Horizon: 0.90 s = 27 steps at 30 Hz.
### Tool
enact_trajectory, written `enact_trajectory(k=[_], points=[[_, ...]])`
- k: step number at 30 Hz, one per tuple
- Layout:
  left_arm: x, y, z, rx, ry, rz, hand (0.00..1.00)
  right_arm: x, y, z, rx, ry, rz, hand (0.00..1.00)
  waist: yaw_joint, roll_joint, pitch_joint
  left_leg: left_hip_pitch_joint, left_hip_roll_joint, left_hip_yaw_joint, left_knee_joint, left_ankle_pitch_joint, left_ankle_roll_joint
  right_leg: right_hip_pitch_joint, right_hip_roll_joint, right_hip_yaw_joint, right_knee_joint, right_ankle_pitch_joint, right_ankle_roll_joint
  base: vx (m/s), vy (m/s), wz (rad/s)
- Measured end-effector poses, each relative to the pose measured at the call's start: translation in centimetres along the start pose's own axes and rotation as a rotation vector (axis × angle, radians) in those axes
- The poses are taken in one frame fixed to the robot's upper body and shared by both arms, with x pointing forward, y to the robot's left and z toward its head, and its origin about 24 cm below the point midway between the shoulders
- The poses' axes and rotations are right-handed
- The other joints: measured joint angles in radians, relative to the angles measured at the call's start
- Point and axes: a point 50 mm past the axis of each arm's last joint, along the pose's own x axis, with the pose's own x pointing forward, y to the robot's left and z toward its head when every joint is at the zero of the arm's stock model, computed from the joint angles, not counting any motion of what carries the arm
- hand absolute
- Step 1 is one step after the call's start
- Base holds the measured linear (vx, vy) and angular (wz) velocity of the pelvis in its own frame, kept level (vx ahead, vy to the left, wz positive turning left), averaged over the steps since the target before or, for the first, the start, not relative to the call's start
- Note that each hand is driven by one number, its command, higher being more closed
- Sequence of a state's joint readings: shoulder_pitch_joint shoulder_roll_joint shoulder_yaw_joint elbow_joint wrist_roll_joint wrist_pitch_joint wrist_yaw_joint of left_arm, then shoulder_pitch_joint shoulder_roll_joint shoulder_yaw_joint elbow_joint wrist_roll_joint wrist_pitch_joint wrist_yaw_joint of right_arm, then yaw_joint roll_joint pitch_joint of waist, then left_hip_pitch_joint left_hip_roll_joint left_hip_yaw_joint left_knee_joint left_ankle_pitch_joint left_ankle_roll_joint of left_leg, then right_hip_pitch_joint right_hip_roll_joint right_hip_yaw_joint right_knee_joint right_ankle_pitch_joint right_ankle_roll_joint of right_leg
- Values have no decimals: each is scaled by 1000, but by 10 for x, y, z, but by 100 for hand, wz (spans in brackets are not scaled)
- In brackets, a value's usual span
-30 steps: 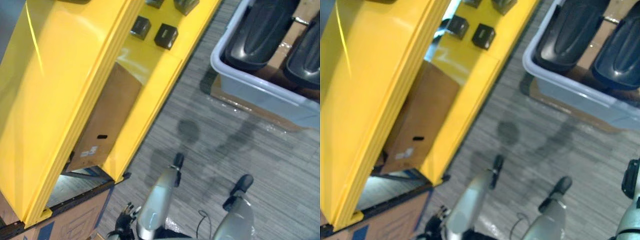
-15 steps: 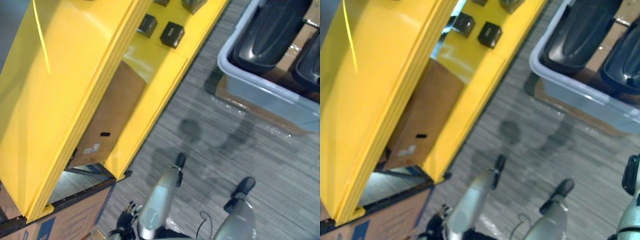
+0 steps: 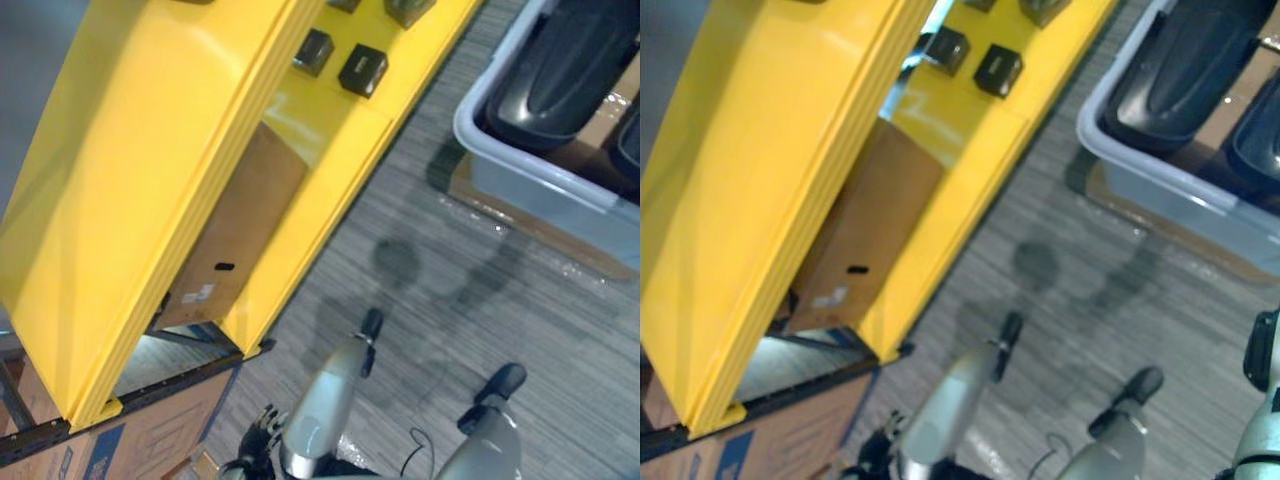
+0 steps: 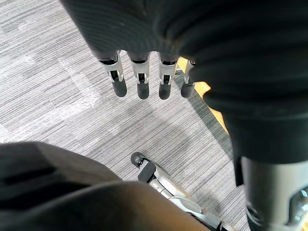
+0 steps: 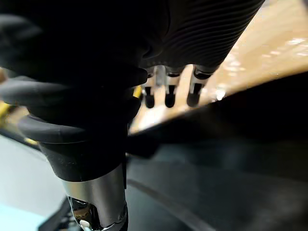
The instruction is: Walk over and take plastic housings, then place them on the shelf
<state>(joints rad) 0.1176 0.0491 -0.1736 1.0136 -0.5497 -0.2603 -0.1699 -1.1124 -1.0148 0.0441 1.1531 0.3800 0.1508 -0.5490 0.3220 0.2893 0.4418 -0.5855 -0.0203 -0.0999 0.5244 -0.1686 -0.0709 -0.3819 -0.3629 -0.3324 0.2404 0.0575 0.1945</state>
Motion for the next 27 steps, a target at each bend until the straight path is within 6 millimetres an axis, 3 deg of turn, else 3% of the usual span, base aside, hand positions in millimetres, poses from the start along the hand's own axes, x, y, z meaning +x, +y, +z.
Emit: enact_trajectory(k=[7,8,18,27], points=[[2,-3,1,21,-3,-14,0,3,-6,-7,-29,37,-30,0,22,11,-8,-10,-1,-7,5,0,0,-1,0,-10,-1,0,0,-6,-13,2],[3,-3,2,22,-4,-16,0,3,-7,-8,-31,40,-35,100,23,11,-8,-10,-1,-7,6,-1,0,-1,0,-10,-1,0,0,-34,-30,1],[4,-6,3,10,-7,-25,0,12,-31,-15,-103,124,-94,100,35,13,-10,-12,-1,-9,6,-1,0,0,0,-14,0,-1,0,-11,-12,0],[6,-8,4,13,-9,-33,0,11,-34,-31,-222,208,-76,100,46,14,-10,-11,5,-9,10,-1,0,0,1,-13,4,-1,0,0,0,0]])
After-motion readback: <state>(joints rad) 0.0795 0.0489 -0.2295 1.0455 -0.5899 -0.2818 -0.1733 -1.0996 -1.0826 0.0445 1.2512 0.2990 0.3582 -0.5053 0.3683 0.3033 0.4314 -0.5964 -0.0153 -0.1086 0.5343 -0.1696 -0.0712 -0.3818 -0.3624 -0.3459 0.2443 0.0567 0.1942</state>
